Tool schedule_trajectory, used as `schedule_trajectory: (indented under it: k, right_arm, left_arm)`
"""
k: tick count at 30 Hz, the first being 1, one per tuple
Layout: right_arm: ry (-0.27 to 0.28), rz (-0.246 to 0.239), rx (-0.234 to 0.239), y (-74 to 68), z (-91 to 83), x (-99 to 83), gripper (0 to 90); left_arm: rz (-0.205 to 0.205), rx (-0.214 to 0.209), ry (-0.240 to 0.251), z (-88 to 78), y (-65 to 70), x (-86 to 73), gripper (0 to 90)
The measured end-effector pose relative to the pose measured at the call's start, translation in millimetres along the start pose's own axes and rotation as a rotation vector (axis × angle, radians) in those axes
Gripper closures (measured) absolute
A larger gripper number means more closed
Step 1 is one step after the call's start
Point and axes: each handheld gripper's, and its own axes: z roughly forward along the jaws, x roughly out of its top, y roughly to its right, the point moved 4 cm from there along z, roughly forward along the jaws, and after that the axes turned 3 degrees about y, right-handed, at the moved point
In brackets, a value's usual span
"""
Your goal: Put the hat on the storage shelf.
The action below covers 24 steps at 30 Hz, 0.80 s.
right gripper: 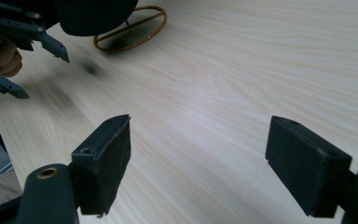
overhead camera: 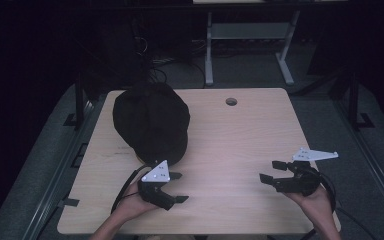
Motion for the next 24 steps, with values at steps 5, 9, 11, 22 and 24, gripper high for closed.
schedule_trajectory:
  k: [5, 9, 11, 22, 24]
  right_arm:
    - [0.005, 0.008, -0.006, 2.0, -3.2, -9.5, 21.6]
    - [0.014, 0.021, -0.011, 3.8, -7.3, -19.3, 21.6]
    - [0.016, 0.027, -0.015, 3.4, -9.3, -24.5, 21.5]
    - [0.03, 0.025, -0.01, -4.6, -16.0, -43.5, 20.2]
    - [0.032, 0.028, -0.008, -7.1, -16.2, -46.7, 19.8]
  left_arm:
    - [0.0, 0.001, -0.002, -0.3, -0.3, -0.2, 24.3]
    - [-0.003, 0.001, -0.001, -0.6, -0.7, -0.6, 24.3]
    - [-0.002, 0.0, -0.004, -0.4, -0.9, -0.9, 24.3]
    - [-0.013, -0.004, -0.004, 0.6, 0.4, -0.9, 24.3]
    - [-0.011, -0.003, -0.003, 0.2, -0.1, -0.6, 24.3]
